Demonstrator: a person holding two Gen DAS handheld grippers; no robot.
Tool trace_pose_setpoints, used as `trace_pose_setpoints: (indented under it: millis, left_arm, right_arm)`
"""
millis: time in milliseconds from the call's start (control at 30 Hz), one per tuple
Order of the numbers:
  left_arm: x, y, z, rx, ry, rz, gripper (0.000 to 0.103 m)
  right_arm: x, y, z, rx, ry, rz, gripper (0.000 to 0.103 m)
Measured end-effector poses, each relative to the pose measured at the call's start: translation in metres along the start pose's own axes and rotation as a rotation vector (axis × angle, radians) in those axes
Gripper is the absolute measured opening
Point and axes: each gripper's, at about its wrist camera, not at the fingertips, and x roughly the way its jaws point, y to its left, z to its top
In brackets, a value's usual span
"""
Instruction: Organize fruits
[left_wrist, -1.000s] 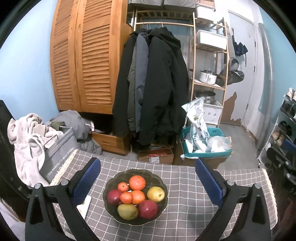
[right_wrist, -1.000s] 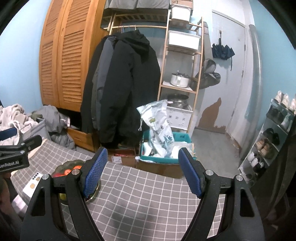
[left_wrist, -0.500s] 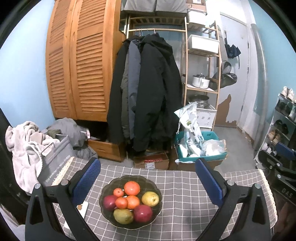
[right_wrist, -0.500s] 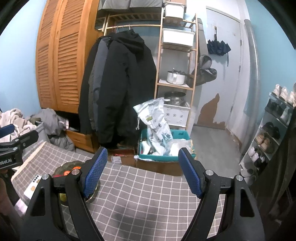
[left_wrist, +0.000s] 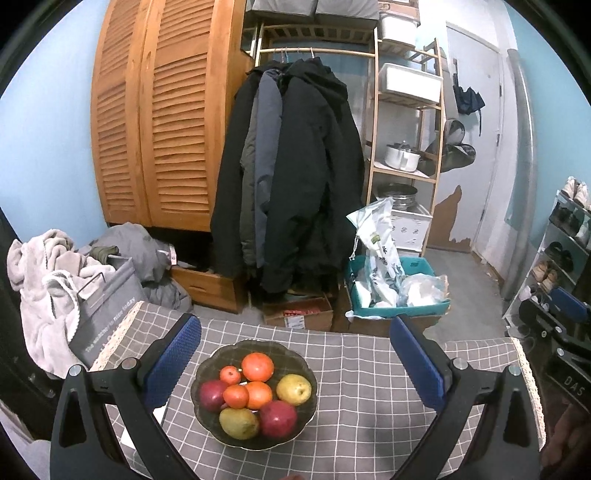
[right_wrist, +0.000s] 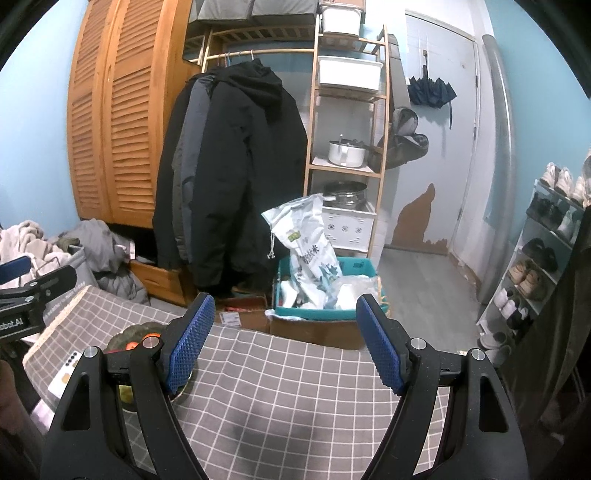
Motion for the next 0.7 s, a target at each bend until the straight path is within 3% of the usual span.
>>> trace_pose_setpoints:
  millis: [700]
  left_arm:
    - [-0.0035,-0.0019,0.0014,-0.006,-0.01,-0.006,0.103]
  right_arm:
    - [-0.0014,-0.0086,-0.0007,0.007,-0.004,-0.009,0.078]
